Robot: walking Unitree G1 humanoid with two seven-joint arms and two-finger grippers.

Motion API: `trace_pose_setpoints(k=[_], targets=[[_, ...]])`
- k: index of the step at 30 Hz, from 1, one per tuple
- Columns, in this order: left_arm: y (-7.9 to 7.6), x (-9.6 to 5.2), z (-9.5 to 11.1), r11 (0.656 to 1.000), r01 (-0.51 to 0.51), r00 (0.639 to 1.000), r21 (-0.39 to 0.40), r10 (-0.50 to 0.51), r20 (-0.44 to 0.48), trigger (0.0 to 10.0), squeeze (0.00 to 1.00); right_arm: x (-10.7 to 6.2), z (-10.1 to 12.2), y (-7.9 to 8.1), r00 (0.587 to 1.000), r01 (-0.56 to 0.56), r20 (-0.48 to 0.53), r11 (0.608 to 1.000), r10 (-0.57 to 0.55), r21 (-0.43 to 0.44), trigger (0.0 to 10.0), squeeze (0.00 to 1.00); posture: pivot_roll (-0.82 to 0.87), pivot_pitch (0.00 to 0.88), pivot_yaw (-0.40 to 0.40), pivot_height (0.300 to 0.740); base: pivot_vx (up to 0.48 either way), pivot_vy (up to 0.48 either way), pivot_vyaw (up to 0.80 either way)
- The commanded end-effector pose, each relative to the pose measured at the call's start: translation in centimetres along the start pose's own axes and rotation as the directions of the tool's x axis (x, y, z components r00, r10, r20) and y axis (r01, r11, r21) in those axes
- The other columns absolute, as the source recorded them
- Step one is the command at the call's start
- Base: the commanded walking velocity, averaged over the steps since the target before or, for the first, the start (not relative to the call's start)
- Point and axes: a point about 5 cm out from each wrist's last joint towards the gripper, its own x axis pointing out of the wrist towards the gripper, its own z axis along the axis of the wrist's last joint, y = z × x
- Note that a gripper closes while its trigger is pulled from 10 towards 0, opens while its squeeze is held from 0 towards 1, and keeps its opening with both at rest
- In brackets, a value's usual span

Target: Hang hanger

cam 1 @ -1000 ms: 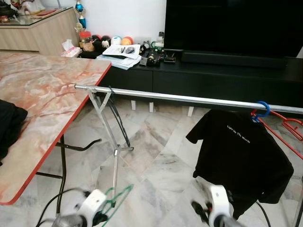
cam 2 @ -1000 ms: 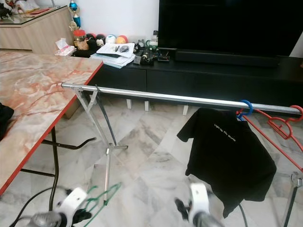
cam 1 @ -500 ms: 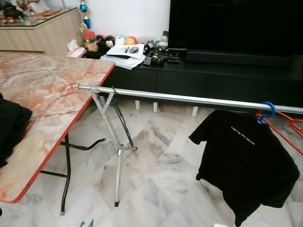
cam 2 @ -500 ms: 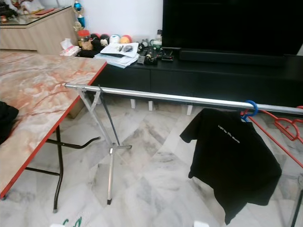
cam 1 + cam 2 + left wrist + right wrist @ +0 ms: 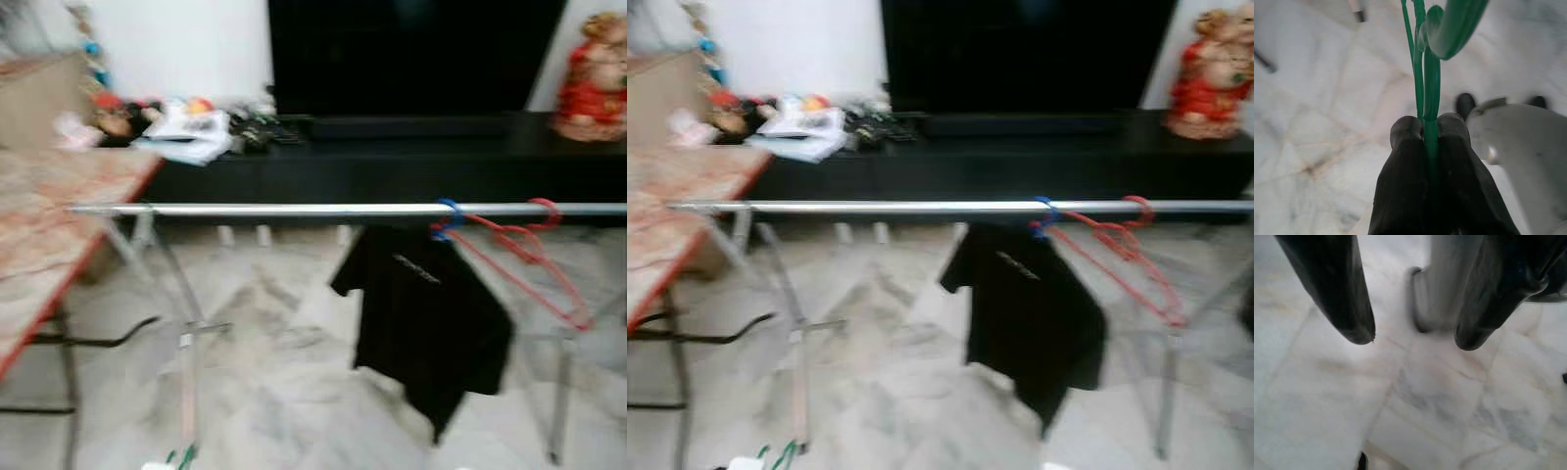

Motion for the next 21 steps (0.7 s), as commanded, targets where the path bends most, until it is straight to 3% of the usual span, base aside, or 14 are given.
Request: trace_pose_setpoints(k=[1, 4, 8, 12, 15, 18, 21], targets=[[0.3, -0.1, -0.6, 1.0, -0.013, 1.0, 0.004, 0.013, -0.016, 10.0, 0.0, 0.0, 0.5, -0.4, 1.0, 0.011, 0.02, 1.0, -0.011, 0.0, 10.0, 0.0, -0.02, 0.002, 0.044, 0.74, 0.0, -0.405, 0.0], [0.0, -0.1, -0.8, 1.0, -0.013, 1.0, 0.0, 0.013, -0.019, 10.0, 0.0, 0.0, 0.5, -0.8, 1.0, 0.015, 0.019, 1.0, -0.015, 0.005, 10.0, 0.0, -0.02, 0.015, 0.038, 0.74, 0.0, -0.373, 0.0], [-0.3, 0.0, -0.7, 1.0, -0.02, 1.0, -0.018, 0.02, -0.012, 10.0, 0.0, -0.1, 0.6, -1.3, 1.0, 0.014, 0.02, 1.0, -0.014, 0.006, 10.0, 0.0, -0.01, 0.023, 0.025, 0.74, 0.0, 0.0, 0.0], [-0.2, 0.1, 1.1, 0.993, -0.04, 0.995, -0.111, 0.05, 0.087, 10.0, 0.0, -0.1, 0.6, -1.5, 1.0, 0.005, 0.022, 1.0, -0.005, -0.003, 10.0, 0.0, -0.01, 0.027, 0.015, 0.74, 0.0, 0.0, 0.0], [0.2, 0.1, 2.3, 0.989, -0.054, 0.986, -0.134, 0.074, 0.148, 10.0, 0.0, -0.1, 0.6, -1.5, 1.0, 0.001, 0.019, 1.0, 0.0, -0.011, 10.0, 0.0, -0.01, 0.03, 0.011, 0.74, 0.0, 0.0, 0.0], [0.5, 0.0, 3.8, 0.991, -0.052, 0.973, -0.121, 0.077, 0.219, 10.0, 0.0, -0.1, 0.7, -1.5, 1.0, -0.008, 0.016, 0.999, 0.008, -0.031, 10.0, 0.0, 0.0, 0.036, 0.007, 0.74, 0.0, 0.0, 0.0], [0.5, 0.0, 3.6, 0.996, -0.06, 0.975, -0.073, 0.074, 0.21, 10.0, 0.0, -0.1, 0.7, -1.3, 1.0, -0.015, 0.014, 0.999, 0.016, -0.043, 10.0, 0.0, 0.01, 0.039, 0.006, 0.74, 0.0, 0.0, 0.0]])
